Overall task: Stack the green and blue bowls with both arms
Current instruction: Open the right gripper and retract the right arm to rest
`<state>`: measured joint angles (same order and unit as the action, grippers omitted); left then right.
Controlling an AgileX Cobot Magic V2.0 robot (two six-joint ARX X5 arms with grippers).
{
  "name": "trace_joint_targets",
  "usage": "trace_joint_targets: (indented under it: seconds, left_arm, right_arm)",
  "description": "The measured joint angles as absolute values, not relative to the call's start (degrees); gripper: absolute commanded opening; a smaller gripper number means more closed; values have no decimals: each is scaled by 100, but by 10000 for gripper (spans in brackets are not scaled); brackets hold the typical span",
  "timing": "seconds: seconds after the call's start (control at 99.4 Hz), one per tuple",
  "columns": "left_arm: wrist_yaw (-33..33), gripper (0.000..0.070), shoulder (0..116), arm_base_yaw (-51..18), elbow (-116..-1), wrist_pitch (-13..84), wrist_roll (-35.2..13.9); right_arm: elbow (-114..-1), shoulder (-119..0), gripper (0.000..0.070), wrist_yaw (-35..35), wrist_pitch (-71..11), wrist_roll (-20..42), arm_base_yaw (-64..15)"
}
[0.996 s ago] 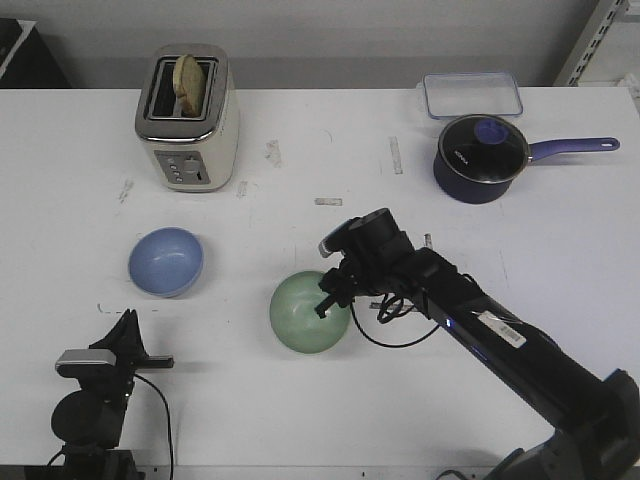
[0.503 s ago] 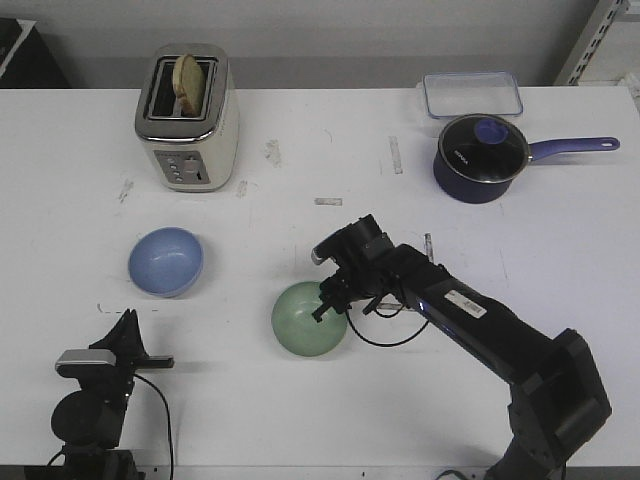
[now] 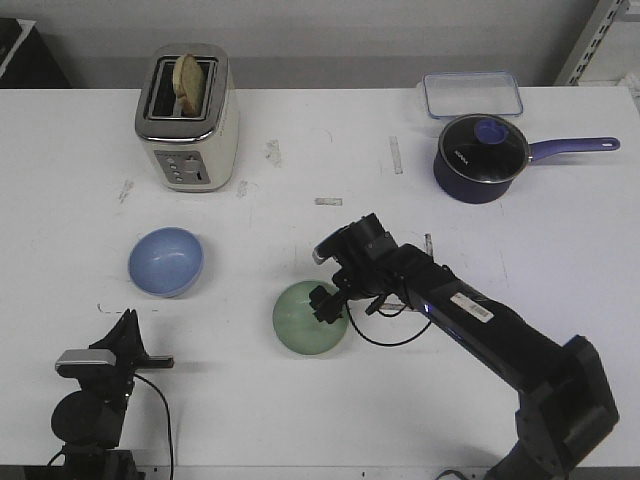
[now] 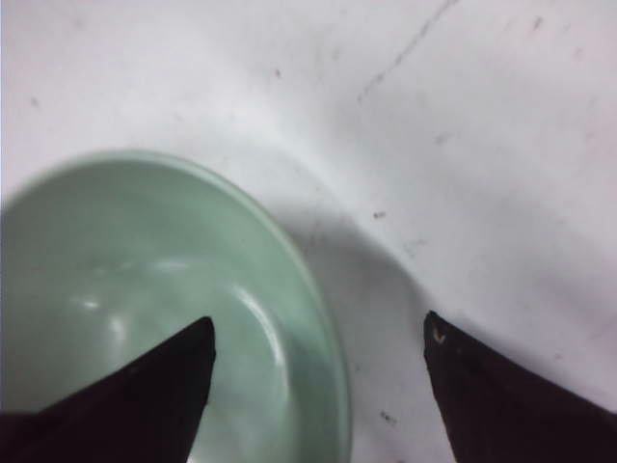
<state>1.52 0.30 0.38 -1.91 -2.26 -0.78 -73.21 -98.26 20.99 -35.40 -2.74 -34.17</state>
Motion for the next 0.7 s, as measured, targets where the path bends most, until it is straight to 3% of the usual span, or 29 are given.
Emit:
trace_joint_targets:
  seconds: [0.05, 0.101, 0.242, 0.302, 0.503, 0.705]
  left_arm:
    - [152, 1, 30, 38, -191, -226, -78]
    - [152, 1, 30, 38, -191, -228, -78]
    - [152, 1, 30, 38, -191, -226, -78]
    - [152, 1, 30, 38, -191, -224, -78]
    - [152, 1, 30, 38, -191, -226, -78]
    - [152, 1, 30, 38, -191, -224, -78]
  right_arm:
    - [-7321, -9354, 462, 2102, -3524, -276, -3284]
    - [-7321, -9035, 406, 2097, -3511, -276, -3159]
    - [-7323, -8250, 102, 1970, -3538, -276, -2622]
    - [-7323, -7988, 2, 1833, -3638, -292, -2346]
    - [-7137, -7041, 0, 972, -3979, -541, -1509]
    - [-5874, -5833, 0, 604, -3642, -578, -683]
